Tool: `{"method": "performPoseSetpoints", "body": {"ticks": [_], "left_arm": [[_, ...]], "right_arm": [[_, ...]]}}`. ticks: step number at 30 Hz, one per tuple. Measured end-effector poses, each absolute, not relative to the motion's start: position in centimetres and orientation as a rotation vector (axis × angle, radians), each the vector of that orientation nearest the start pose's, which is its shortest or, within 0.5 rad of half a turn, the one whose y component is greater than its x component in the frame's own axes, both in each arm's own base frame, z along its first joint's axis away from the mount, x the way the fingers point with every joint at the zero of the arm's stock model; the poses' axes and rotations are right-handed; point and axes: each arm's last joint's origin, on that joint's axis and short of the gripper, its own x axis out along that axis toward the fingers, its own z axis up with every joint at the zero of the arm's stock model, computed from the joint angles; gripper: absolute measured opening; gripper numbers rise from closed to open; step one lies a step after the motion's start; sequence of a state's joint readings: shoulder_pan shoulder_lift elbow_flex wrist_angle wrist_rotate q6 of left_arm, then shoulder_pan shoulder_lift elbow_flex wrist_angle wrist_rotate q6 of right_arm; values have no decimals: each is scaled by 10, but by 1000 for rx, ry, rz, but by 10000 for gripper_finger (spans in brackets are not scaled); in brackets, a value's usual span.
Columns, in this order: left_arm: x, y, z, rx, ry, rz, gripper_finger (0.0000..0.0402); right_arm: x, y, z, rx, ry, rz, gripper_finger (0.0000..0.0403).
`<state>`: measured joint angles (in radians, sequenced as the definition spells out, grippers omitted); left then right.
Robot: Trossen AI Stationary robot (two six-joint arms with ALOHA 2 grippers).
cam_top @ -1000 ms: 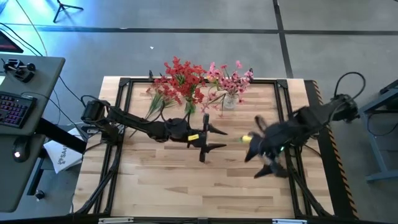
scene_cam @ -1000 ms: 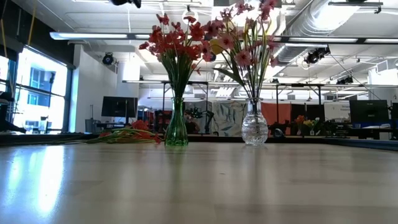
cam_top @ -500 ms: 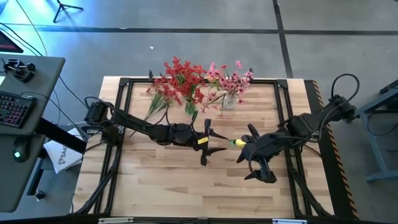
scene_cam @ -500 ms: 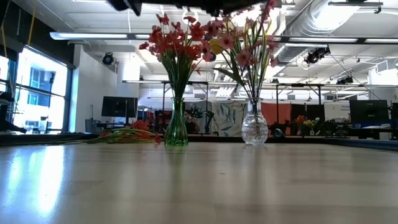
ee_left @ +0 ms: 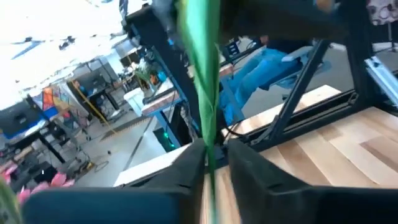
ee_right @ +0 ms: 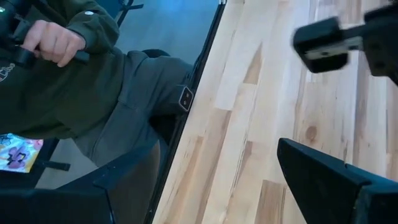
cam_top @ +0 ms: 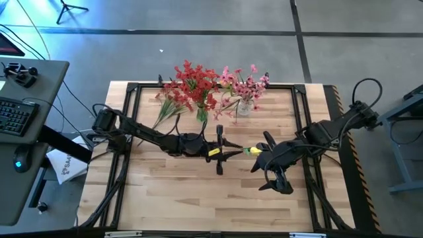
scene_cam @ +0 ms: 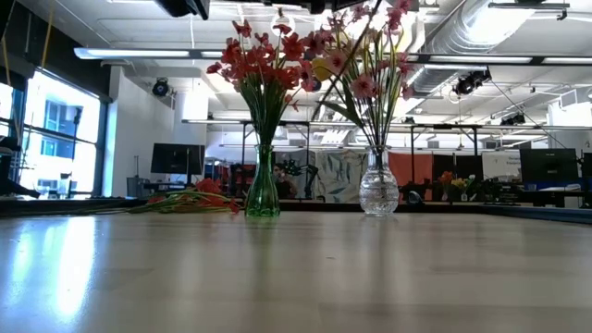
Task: Sort flowers into vase by color
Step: Put the yellow flower into the transparent vase
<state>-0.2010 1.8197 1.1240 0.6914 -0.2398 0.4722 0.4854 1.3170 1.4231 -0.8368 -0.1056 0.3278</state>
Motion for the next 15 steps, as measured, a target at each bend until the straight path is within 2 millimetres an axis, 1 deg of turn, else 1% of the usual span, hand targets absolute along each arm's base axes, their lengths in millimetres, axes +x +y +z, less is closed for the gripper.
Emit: {"method": "performPoseSetpoints", "body": {"ticks": [2, 3, 6, 8, 11, 15], "left_arm": [[400, -78, 248, 495, 15, 27, 20], [400, -80, 247, 503, 17, 24, 11], [399, -82, 248, 509, 15, 22, 8], [399, -82, 247, 512, 21, 23, 4], [399, -83, 247, 512, 21, 22, 3], [399, -83, 247, 514, 25, 25, 1]], "right_arm": [[232, 125, 380, 158, 803, 406, 322], [232, 124, 380, 155, 803, 401, 322], [231, 125, 379, 146, 815, 422, 315], [230, 125, 379, 138, 818, 431, 295], [230, 125, 379, 142, 828, 454, 236], [228, 125, 377, 138, 854, 462, 134]]}}
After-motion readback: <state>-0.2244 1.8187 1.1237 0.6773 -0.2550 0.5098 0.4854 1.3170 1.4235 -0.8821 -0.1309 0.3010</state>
